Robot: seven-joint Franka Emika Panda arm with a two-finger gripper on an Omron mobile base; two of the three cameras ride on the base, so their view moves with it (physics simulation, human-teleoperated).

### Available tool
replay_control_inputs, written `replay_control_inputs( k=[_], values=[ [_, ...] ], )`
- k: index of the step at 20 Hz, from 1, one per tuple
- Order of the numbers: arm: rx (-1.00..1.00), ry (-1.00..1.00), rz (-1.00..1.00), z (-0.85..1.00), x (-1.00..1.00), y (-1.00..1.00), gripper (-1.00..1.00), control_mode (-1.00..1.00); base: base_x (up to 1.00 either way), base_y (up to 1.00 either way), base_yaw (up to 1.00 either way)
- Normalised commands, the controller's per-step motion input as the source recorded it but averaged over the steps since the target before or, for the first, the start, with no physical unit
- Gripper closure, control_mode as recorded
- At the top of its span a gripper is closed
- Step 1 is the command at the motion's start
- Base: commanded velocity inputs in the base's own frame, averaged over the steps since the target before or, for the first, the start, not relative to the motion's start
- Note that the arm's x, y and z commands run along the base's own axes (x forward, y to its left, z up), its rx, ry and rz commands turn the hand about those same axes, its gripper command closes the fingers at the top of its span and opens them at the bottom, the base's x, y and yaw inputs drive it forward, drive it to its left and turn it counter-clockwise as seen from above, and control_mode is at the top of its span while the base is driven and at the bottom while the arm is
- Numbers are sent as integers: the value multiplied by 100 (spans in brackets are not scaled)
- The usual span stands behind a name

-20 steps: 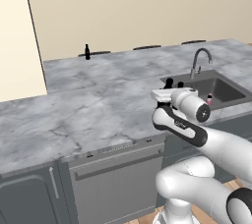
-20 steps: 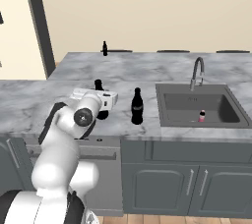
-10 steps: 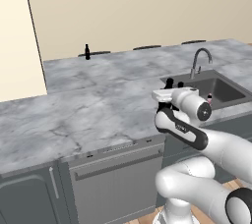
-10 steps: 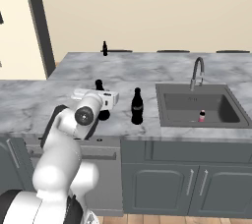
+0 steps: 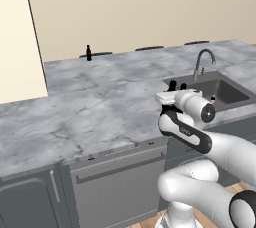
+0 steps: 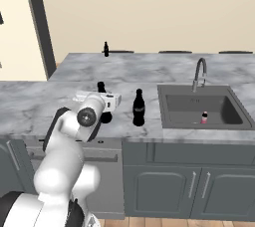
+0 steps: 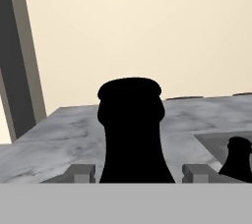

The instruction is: Place the large bottle from the dining counter next to the other large bottle outside the sink, and place the small bottle from the dining counter next to the other small bottle inside the sink.

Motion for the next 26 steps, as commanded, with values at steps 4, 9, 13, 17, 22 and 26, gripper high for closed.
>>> replay_control_inputs(
  k=[4, 9, 13, 17, 22, 26],
  values=[
    [-3, 0, 0, -39, 11, 1, 100, -100, 0, 0, 0],
    [-3, -3, -2, -57, 17, 16, 100, -100, 0, 0, 0],
    [0, -8, -6, -60, 33, 26, 100, -100, 0, 0, 0],
    [0, -10, -2, -28, 10, 7, 100, -100, 0, 0, 0],
    [0, -2, 0, -15, 23, 0, 100, -100, 0, 0, 0],
    [0, 0, 0, -16, 20, 0, 100, -100, 0, 0, 0]
  ],
)
